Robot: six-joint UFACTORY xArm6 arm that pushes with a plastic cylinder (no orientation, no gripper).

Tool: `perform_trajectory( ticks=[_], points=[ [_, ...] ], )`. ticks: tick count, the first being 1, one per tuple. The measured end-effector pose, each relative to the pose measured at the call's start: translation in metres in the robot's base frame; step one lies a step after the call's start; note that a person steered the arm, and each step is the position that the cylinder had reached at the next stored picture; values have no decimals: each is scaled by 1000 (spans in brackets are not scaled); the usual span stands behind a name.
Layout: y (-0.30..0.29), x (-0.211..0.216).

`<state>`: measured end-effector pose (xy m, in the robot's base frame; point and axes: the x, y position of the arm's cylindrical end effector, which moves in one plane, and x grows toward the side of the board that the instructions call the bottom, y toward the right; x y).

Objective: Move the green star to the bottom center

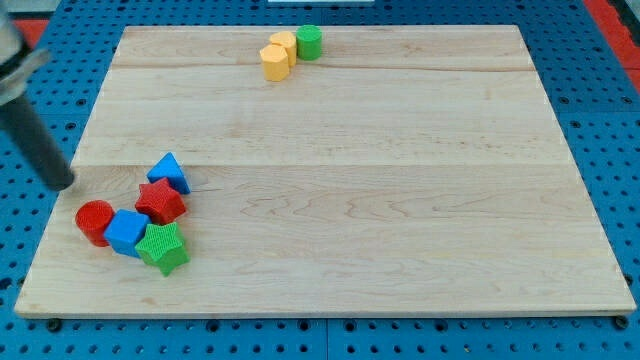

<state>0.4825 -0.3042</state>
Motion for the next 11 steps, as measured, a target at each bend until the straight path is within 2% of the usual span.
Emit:
perform_trajectory(
  ticks=[1, 2, 3, 6, 7, 8, 10, 11],
  points=[
    [0, 11],
    [16, 73],
    [68, 79],
    [224, 87],
    [235, 87],
    [218, 84],
    [316, 54],
    [304, 51]
  ],
)
